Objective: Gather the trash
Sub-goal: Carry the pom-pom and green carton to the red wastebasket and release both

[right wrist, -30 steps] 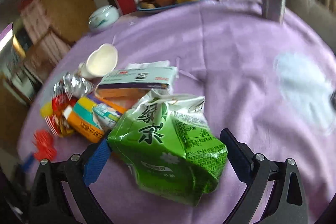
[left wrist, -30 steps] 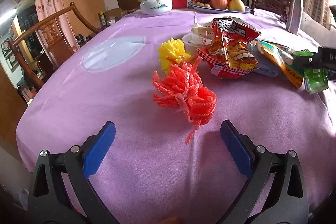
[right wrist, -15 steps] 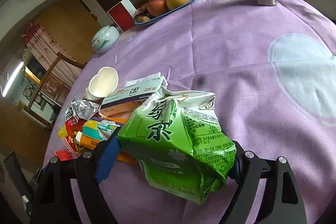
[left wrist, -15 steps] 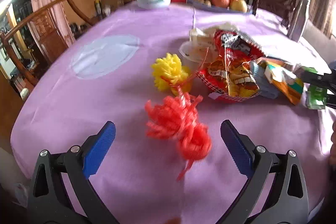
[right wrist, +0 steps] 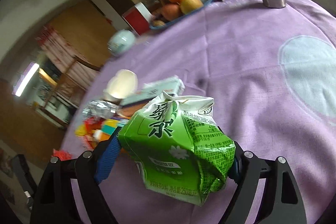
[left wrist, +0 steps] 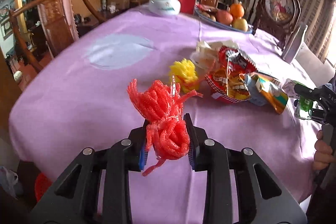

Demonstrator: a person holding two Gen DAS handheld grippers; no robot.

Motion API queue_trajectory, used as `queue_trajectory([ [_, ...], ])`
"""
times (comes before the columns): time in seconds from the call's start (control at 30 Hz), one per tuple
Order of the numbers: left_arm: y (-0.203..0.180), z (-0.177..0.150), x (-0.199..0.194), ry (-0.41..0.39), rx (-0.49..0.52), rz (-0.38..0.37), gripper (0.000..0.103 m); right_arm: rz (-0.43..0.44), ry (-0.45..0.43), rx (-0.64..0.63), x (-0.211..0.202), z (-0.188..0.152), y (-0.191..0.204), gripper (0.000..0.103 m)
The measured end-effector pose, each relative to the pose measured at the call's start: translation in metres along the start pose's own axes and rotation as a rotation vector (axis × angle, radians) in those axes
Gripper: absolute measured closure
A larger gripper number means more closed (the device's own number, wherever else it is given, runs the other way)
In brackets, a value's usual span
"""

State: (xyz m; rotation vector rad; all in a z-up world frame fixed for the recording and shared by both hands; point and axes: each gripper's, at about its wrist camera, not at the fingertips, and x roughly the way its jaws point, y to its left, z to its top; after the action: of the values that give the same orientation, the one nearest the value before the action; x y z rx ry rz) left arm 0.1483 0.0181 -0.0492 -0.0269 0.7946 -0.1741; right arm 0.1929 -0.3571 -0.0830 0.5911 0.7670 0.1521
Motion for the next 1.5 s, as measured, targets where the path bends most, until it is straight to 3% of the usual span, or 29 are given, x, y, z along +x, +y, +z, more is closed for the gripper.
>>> queue_trajectory([
  [0.33,0.021,-0.006,-0.054,-0.078,-0.006,0.020,0.072,0.097,-0.094,-0.004,-0.067,-0.024,0.006,0.019],
  [0.6,0.036,-0.019,-0.084,-0.116,-0.032,0.036,0.072,0.176,-0.125,-0.087,-0.108,-0.052,0.050,0.019],
  [0.83,0.081,-0.050,-0.119,-0.138,-0.079,0.107,0.071,0.259,-0.102,-0.168,-0.119,-0.082,0.098,0.019],
  [1.0,0.130,-0.082,-0.128,-0.110,-0.144,0.165,0.070,0.300,-0.065,-0.225,-0.117,-0.101,0.134,0.019],
  [1.2,0.195,-0.136,-0.104,0.003,-0.228,0.223,0.069,0.322,0.006,-0.285,-0.095,-0.126,0.173,0.019],
  [1.27,0.211,-0.154,-0.089,0.056,-0.250,0.233,0.056,0.325,0.037,-0.296,-0.084,-0.135,0.183,0.019],
  [1.33,0.226,-0.171,-0.075,0.104,-0.282,0.270,0.028,0.326,0.077,-0.312,-0.069,-0.145,0.197,0.019],
  [1.5,0.252,-0.188,-0.073,0.103,-0.343,0.337,0.013,0.323,0.150,-0.378,-0.037,-0.169,0.234,0.019],
])
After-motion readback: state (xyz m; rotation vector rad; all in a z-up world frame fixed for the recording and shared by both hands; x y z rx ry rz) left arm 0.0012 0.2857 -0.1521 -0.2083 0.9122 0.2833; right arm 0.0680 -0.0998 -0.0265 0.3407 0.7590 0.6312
